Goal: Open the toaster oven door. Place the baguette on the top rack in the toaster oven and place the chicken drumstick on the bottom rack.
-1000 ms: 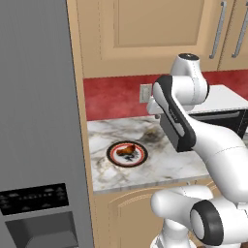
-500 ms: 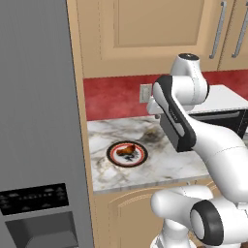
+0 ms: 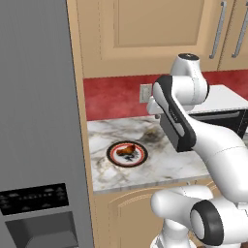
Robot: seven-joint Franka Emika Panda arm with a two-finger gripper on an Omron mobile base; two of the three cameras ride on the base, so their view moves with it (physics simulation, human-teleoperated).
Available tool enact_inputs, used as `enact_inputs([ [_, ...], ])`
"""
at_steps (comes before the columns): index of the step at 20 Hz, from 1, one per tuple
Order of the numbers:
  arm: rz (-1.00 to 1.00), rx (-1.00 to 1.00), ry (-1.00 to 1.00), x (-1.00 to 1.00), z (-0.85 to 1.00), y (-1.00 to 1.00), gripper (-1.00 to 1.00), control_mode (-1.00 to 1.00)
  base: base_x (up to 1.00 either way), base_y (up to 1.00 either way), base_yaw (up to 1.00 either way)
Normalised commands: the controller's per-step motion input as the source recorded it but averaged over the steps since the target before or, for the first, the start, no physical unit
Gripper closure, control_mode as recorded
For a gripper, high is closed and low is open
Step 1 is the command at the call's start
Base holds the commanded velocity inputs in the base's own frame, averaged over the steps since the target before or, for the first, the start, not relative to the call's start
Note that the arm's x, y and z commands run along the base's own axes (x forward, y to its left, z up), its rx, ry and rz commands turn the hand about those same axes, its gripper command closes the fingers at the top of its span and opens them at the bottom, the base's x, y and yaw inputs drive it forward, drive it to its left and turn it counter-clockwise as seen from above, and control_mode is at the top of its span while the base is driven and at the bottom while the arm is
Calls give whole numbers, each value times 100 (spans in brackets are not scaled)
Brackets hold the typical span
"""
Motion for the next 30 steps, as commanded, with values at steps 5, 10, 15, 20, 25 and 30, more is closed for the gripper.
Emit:
enact_inputs([
  [5,0,1,-5,-28,-9,-1,-100,-100,0,0,0],
  [10,0,14,-10,-38,0,-55,-100,-100,0,0,0],
  [15,-1,5,-5,-6,0,-87,-100,-100,0,0,0],
  [20,-3,1,-4,-6,3,-84,-100,-100,0,0,0],
  [25,-23,6,0,0,0,-76,-100,-100,0,0,0],
  [30,-25,15,-3,0,0,-76,-100,-100,0,0,0],
])
